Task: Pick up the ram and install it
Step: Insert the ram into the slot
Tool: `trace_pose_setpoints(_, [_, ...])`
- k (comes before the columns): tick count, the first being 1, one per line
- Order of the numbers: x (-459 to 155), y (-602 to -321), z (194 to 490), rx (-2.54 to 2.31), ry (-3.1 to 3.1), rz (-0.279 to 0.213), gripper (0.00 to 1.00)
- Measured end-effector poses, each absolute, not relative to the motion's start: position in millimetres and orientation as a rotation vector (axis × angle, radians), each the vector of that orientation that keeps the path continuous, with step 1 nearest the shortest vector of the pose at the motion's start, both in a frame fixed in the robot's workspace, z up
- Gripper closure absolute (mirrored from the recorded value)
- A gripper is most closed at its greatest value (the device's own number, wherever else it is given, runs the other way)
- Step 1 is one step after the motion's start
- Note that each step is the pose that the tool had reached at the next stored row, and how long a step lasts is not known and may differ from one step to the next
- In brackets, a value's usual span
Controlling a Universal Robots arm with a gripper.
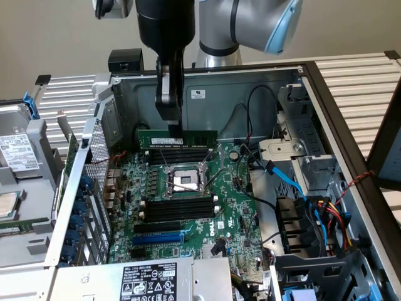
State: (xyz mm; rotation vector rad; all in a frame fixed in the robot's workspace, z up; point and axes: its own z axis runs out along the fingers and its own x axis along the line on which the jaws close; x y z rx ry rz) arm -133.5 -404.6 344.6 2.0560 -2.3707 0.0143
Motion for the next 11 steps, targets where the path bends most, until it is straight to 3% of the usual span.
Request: trace_pose_setpoints(11, [-137, -411, 324, 2.054, -2.373, 0.014, 0.88])
